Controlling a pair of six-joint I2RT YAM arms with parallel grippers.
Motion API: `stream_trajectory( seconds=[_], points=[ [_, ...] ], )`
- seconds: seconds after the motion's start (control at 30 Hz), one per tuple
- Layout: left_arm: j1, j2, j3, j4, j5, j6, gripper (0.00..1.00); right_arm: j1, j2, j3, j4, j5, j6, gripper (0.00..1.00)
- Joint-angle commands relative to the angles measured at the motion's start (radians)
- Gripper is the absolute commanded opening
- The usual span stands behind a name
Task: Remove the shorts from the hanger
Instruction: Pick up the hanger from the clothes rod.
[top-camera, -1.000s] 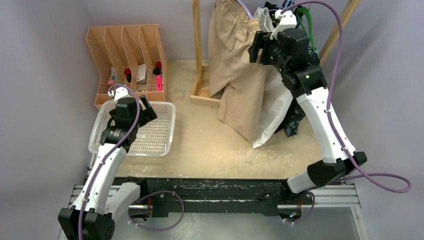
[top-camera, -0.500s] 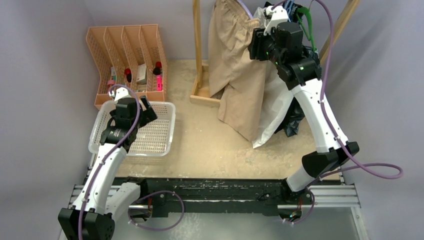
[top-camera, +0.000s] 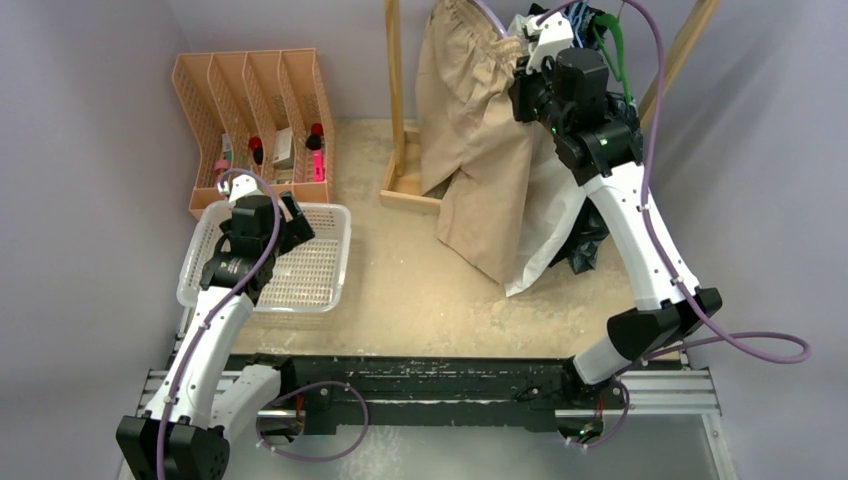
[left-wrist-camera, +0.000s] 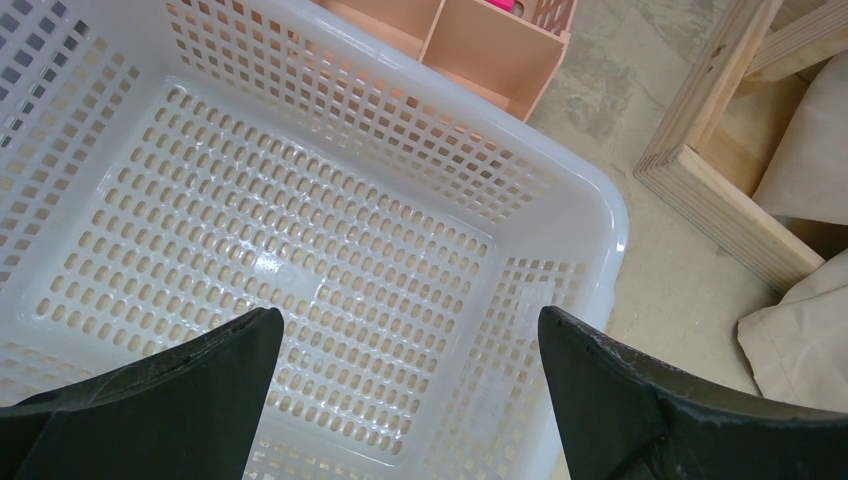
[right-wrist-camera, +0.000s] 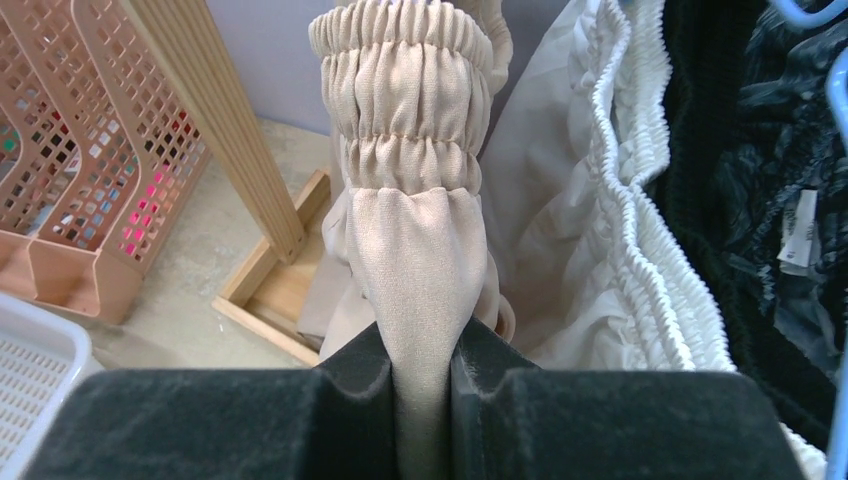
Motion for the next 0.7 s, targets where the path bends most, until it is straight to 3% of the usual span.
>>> stream_trajectory(
  seconds=[0.0,0.07,0.3,0.37,0.5,0.67],
  points=[
    [0.007,-0.005,0.005,0.027,-0.003,-0.015,1.0,-0.001,-0.064,-0.009,0.141,0.041,-0.02,0.08],
    [0.007,-0.006,0.003,0.029,-0.005,-0.017,1.0,-0.001,-0.06,-0.006,0.145,0.061,-0.015,0.0],
    [0.007,-0.007,0.005,0.025,-0.01,-0.017,1.0,0.016,-0.057,-0.003,0.172,0.109,-0.013,0.0],
    [0.007,-0.006,0.002,0.026,-0.012,-0.02,1.0,0.064,-0.063,-0.031,0.219,0.222,-0.062,0.0],
    [0.007,0.007,0.004,0.027,-0.017,-0.027,1.0,0.231,-0.078,-0.177,0.488,0.532,-0.336,0.0],
    [0.007,0.003,0.008,0.013,-0.034,-0.028,1.0,0.239,-0.092,-0.172,0.52,0.516,-0.291,0.0]
  ],
)
